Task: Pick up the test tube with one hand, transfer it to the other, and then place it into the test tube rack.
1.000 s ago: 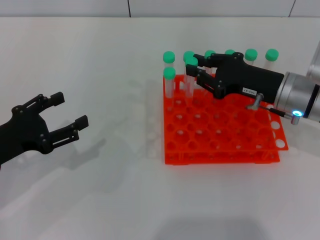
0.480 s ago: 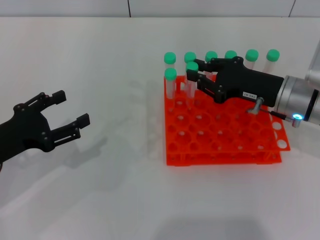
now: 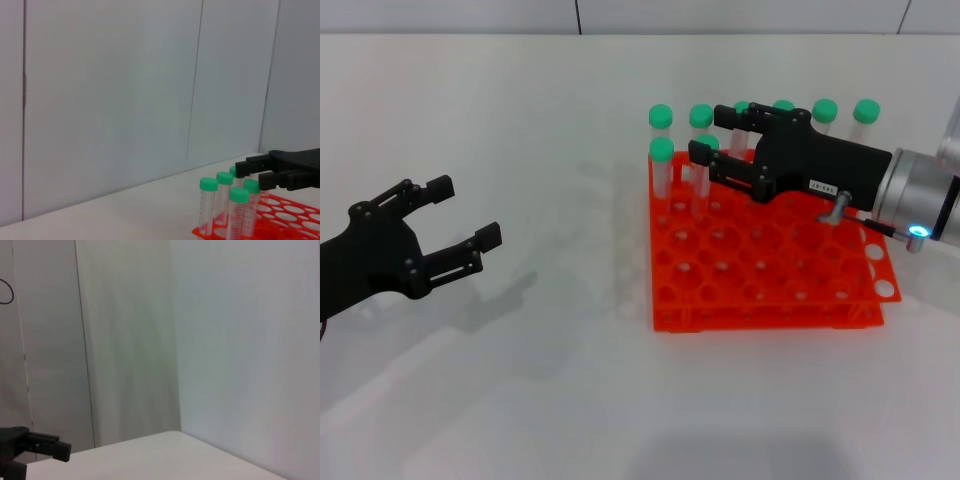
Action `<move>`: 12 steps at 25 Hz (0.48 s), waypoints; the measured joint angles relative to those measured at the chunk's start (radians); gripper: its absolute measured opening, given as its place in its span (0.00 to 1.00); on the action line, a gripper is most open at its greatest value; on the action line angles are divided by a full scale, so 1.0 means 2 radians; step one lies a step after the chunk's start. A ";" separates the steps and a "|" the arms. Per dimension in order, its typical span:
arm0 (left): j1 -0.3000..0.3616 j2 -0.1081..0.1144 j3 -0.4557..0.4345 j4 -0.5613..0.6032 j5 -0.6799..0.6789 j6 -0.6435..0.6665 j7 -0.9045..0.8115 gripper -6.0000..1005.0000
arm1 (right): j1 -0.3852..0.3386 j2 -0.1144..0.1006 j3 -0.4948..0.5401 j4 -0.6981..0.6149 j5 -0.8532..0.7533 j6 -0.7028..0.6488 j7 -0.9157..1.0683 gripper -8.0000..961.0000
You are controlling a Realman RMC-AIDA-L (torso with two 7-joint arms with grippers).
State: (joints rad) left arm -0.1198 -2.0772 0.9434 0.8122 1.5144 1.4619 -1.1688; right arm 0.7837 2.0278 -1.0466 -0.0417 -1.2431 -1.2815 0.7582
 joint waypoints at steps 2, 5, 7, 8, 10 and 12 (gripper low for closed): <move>0.000 0.000 0.000 0.001 0.000 0.000 0.000 0.86 | -0.004 0.000 0.001 -0.007 0.000 -0.005 0.004 0.56; 0.000 0.000 -0.002 0.003 0.001 0.000 0.000 0.86 | -0.020 0.000 0.001 -0.026 0.001 -0.014 0.013 0.58; 0.001 0.000 -0.008 0.003 0.003 0.003 -0.001 0.86 | -0.043 0.000 0.002 -0.053 0.002 -0.023 0.017 0.58; 0.001 0.000 -0.010 0.003 0.004 0.003 -0.002 0.86 | -0.057 0.000 0.001 -0.068 0.002 -0.030 0.019 0.59; 0.000 0.002 -0.012 0.004 0.006 0.004 -0.004 0.86 | -0.077 -0.003 -0.005 -0.092 -0.003 -0.043 0.030 0.59; -0.002 0.004 -0.012 0.004 0.006 0.005 -0.006 0.86 | -0.098 -0.009 -0.016 -0.121 -0.011 -0.051 0.057 0.59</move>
State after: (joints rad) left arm -0.1244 -2.0683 0.9198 0.8201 1.5272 1.4716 -1.1813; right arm 0.5885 2.0094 -1.0786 -0.2841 -1.2658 -1.3826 0.8728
